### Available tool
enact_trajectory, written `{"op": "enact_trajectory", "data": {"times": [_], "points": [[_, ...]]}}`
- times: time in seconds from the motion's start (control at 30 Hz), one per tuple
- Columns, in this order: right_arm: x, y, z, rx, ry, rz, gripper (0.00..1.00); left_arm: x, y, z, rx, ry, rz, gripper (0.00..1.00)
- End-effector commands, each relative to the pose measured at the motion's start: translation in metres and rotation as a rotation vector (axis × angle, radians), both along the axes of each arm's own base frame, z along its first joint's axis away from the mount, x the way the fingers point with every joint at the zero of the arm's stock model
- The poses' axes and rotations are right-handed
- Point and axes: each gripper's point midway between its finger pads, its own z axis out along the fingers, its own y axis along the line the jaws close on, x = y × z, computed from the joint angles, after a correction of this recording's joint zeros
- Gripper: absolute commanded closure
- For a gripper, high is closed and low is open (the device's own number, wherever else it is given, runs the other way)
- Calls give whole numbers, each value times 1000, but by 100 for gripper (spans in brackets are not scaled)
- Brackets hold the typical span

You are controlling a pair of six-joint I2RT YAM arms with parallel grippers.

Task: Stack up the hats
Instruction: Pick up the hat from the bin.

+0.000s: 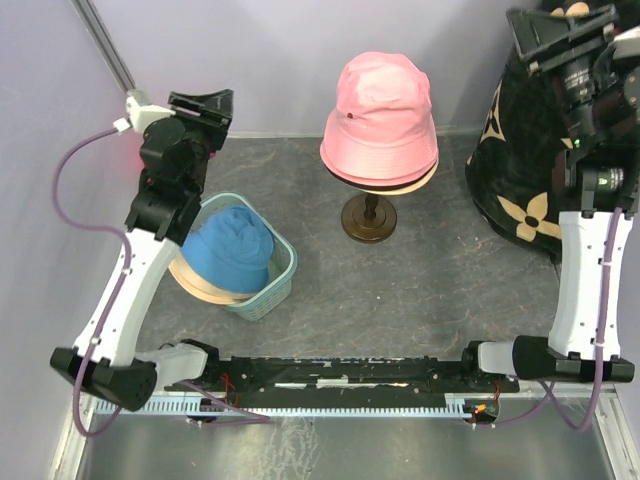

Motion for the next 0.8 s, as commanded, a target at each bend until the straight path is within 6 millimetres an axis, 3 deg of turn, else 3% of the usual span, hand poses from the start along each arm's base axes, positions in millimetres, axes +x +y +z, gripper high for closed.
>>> {"op": "enact_trajectory", "data": {"times": [0.0,0.13,0.17,0.33,0.5,0.67,0.77], "points": [[-15,47,47,-173,-95,112,40,-26,45,-14,91,74,188,41],[-15,113,62,-242,-118,269,40,-49,64,-22,121,117,248,41],[-23,132,68,-251,-142,315,40,-54,71,-22,125,122,277,40],[-29,214,40,-310,-124,501,40,-79,90,-26,144,140,341,38],[-52,294,-13,-441,-69,647,40,-104,109,-35,164,169,399,38],[-73,349,-73,-573,-4,725,40,-126,124,-47,180,207,448,34],[-81,371,-112,-671,56,713,40,-134,128,-54,188,224,458,33]]}}
